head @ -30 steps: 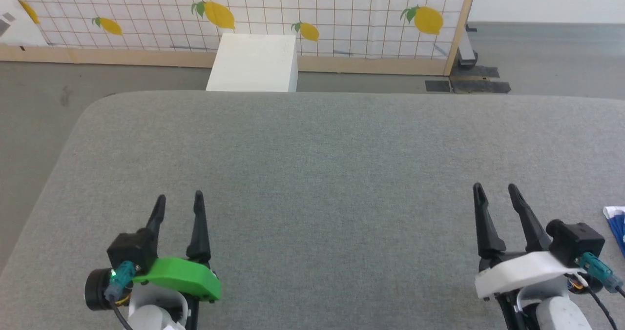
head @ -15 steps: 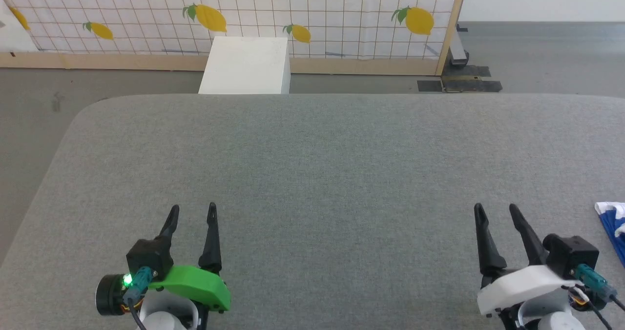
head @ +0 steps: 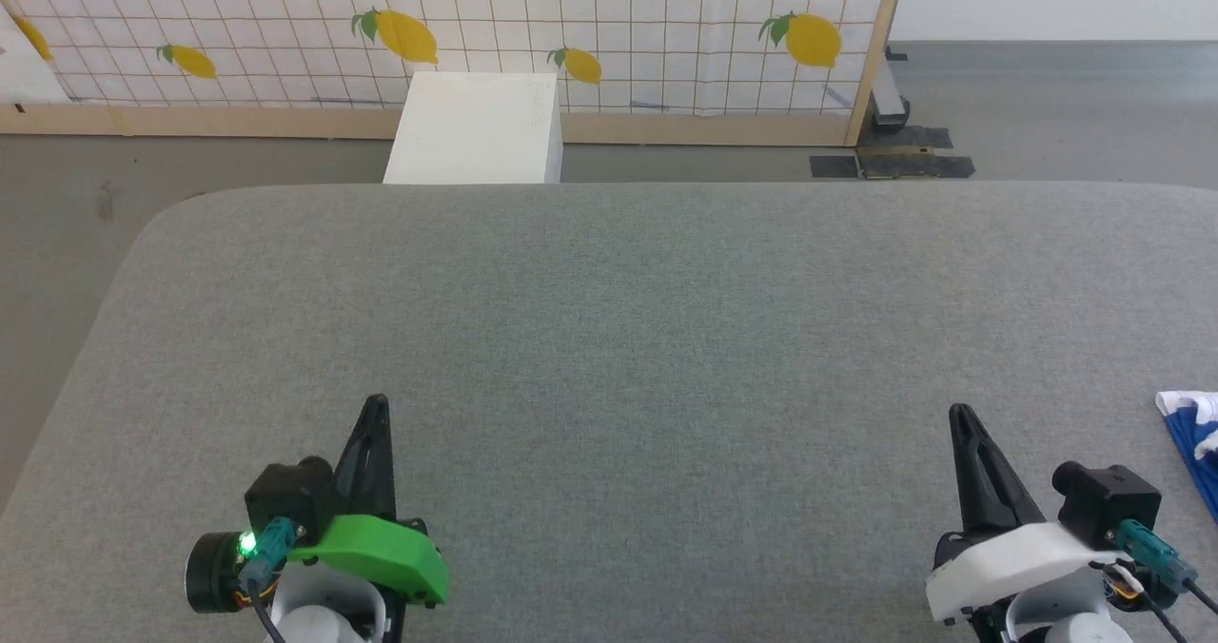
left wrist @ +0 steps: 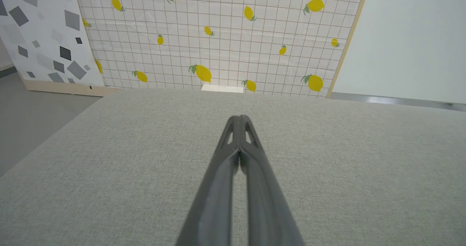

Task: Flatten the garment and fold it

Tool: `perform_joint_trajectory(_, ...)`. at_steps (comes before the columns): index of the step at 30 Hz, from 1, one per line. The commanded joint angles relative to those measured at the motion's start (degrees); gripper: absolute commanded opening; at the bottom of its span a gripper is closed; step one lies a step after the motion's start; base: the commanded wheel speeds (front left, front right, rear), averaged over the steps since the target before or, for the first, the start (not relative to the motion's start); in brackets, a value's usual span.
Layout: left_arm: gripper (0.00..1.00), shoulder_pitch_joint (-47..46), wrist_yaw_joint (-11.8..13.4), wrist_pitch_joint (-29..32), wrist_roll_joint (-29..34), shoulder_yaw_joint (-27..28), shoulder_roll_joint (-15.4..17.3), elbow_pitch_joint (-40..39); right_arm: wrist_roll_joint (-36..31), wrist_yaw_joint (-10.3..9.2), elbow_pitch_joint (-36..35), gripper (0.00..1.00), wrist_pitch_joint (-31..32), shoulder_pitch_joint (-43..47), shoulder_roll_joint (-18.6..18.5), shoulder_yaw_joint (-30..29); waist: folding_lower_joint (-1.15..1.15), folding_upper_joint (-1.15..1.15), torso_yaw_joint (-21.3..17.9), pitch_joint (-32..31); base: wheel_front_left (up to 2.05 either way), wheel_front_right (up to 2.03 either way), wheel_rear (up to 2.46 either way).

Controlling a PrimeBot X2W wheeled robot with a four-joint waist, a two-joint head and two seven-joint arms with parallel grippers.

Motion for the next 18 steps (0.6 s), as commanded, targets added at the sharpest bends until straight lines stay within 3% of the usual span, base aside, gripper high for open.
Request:
perform_joint_trajectory(1,0.00,0.16,0.04,0.25,0.34,0.11,-0.03,-0.34,-0.36,0.00,-0.45,0.00,0.36,0.06,0.00,0.06,0.00,0.00,-0.01,0.00,0.00,0.00,0.00)
perform_joint_trajectory(18,0.00,0.80,0.19,2.19,1.68,0.59,-0.21,-2.32,-1.99,-0.01,-2.44,0.00,1.98,0.31,0.00,0.30,0.00,0.00,-0.13,0.04,0.00,0.00,0.00)
